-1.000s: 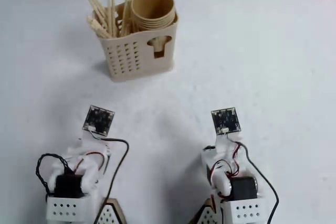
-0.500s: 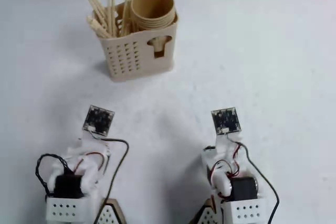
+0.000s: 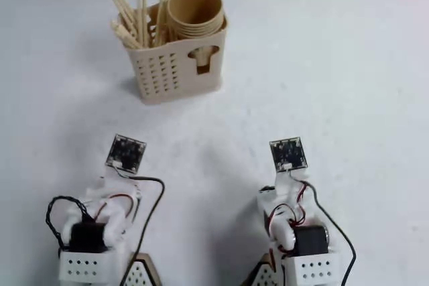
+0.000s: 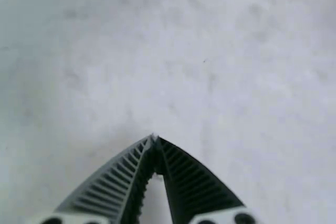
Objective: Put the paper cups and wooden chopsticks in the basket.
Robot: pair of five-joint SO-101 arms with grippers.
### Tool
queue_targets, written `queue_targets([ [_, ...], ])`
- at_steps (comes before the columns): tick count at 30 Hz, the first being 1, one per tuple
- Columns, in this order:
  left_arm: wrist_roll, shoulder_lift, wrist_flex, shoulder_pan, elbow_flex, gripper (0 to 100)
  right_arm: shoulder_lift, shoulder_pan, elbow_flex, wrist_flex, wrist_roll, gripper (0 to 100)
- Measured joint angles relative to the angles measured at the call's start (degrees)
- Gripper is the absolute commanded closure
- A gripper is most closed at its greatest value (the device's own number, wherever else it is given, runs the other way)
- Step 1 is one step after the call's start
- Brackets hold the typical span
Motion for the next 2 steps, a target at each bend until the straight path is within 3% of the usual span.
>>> queue_targets([
  [2,0.0,0.0,0.0,0.0,0.0,98,0.0,0.0,0.0,0.0,0.0,98.1],
])
